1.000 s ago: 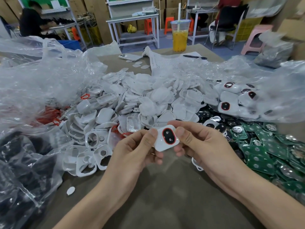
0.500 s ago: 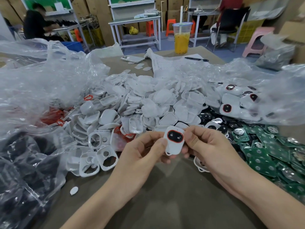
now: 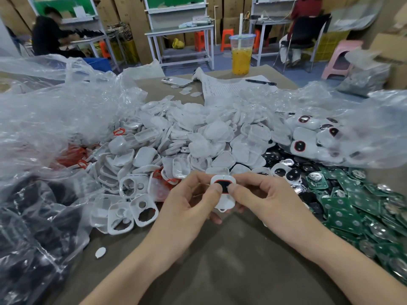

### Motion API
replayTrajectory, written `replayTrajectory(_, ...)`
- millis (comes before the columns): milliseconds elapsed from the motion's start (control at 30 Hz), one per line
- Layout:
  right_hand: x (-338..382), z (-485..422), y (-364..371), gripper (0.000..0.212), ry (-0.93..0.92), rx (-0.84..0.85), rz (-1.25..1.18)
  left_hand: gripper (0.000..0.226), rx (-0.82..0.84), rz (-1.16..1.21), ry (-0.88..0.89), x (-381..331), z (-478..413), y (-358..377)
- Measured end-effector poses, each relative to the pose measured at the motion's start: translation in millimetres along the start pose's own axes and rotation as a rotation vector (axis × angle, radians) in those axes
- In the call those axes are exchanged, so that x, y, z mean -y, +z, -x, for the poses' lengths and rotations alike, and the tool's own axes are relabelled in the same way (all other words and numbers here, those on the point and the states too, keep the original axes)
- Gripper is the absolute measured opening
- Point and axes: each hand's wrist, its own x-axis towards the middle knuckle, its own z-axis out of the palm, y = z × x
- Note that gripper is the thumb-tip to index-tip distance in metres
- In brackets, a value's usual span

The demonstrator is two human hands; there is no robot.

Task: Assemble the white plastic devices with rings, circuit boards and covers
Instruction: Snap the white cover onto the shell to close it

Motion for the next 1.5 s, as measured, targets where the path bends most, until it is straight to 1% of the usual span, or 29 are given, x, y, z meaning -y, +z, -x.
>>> replayTrajectory(100, -1, -1, -1, 0.02, -0.017, 0.004, 0.074, 0.01, 0.008, -0.01, 0.001, -2, 0, 0)
replayTrajectory(233, -3, -3, -2, 0.022, -0.03, 0.006, 0.071, 0.018, -0.006, -0.017, -0.005, -4, 1, 0)
replayTrajectory(333, -4, -4, -4, 0.016, -0.017, -0.014, 0.04, 0.012, 0.037, -0.01, 0.008, -6, 2, 0)
replayTrajectory(433, -2, -5, -5, 0.013, 0.006, -0.029, -0.027, 0.024, 0.052, -0.081, 0.016, -5, 3, -1)
replayTrajectory(533, -4, -5, -5, 0.013, 0.014, -0.013, -0.022, 0.031, 0.045, -0.124, 0.005, -5, 2, -2)
replayTrajectory(600, -5, -5, -4, 0.01, 0.005, -0.002, -0.006, 0.033, 0.059, -0.15, -0.006, -5, 1, -4)
replayTrajectory(667, -7, -5, -3, 0.008, -0.009, -0.025, -0.001, 0.03, 0.07, -0.165, -0.003, -3, 1, -5)
replayTrajectory(767, -9, -7, 0, 0.01, -0.018, -0.08, -0.014, 0.029, 0.064, -0.183, 0.025, 1, 1, -4)
replayTrajectory(900, -11, -7, 0, 0.016, -0.04, -0.091, -0.008, 0.04, 0.067, -0.184, 0.071, 1, 4, -1)
replayTrajectory(967, -11, -5, -1, 0.019, -0.063, -0.094, 0.013, 0.042, 0.076, -0.177, 0.088, 0, 5, 1)
replayTrajectory(1100, -11, -4, -2, 0.017, -0.096, -0.101, 0.058, 0.043, 0.032, -0.189, 0.121, 0, 6, 4)
replayTrajectory(1200, -7, -4, -6, 0.017, -0.083, -0.06, -0.023, 0.039, -0.017, -0.16, 0.103, -4, 6, 7)
replayTrajectory(1267, -5, -3, -11, 0.03, -0.109, -0.116, -0.062, 0.032, -0.068, -0.132, 0.098, -11, 0, 13)
replayTrajectory(1300, -5, -3, -15, 0.036, -0.135, -0.186, -0.051, 0.029, -0.1, -0.102, 0.082, -14, -7, 16)
replayTrajectory(1333, -5, -3, -20, 0.037, -0.171, -0.274, -0.022, 0.025, -0.127, -0.071, 0.052, -18, -16, 21)
replayTrajectory(1433, -5, -4, -35, 0.021, -0.275, -0.532, 0.059, 0.014, -0.122, -0.018, -0.052, -29, -54, 47)
replayTrajectory(1500, -7, -5, -42, 0.017, -0.315, -0.629, 0.061, 0.011, -0.083, 0.048, -0.099, -33, -83, 72)
